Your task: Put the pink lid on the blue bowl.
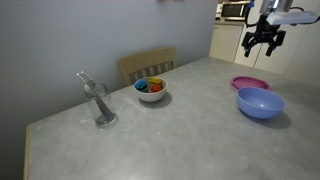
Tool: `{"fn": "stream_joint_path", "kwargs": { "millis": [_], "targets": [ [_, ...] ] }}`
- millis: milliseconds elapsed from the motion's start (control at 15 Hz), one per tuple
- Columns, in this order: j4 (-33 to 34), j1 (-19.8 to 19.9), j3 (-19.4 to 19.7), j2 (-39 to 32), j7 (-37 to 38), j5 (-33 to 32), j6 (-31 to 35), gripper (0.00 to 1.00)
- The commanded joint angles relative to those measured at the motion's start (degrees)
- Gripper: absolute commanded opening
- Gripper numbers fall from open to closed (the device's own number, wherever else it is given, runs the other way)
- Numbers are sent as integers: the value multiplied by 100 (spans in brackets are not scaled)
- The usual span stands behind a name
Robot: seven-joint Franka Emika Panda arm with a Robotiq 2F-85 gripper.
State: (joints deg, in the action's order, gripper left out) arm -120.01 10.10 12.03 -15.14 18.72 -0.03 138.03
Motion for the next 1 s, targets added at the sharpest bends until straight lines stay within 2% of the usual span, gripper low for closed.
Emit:
{"fn": "stream_joint_path", "kwargs": {
  "millis": [0, 600, 667, 733, 933],
  "targets": [
    [582, 32, -121, -668, -469, 204, -288, 100],
    [1228, 221, -211, -1616, -1443, 207, -1071, 100],
    [1277, 232, -199, -1661, -1481, 193, -1148, 100],
    [1007, 110, -137, -1465, -1234, 138, -890, 100],
    [1143, 145, -141, -1610, -1323, 135, -1003, 100]
  ]
}}
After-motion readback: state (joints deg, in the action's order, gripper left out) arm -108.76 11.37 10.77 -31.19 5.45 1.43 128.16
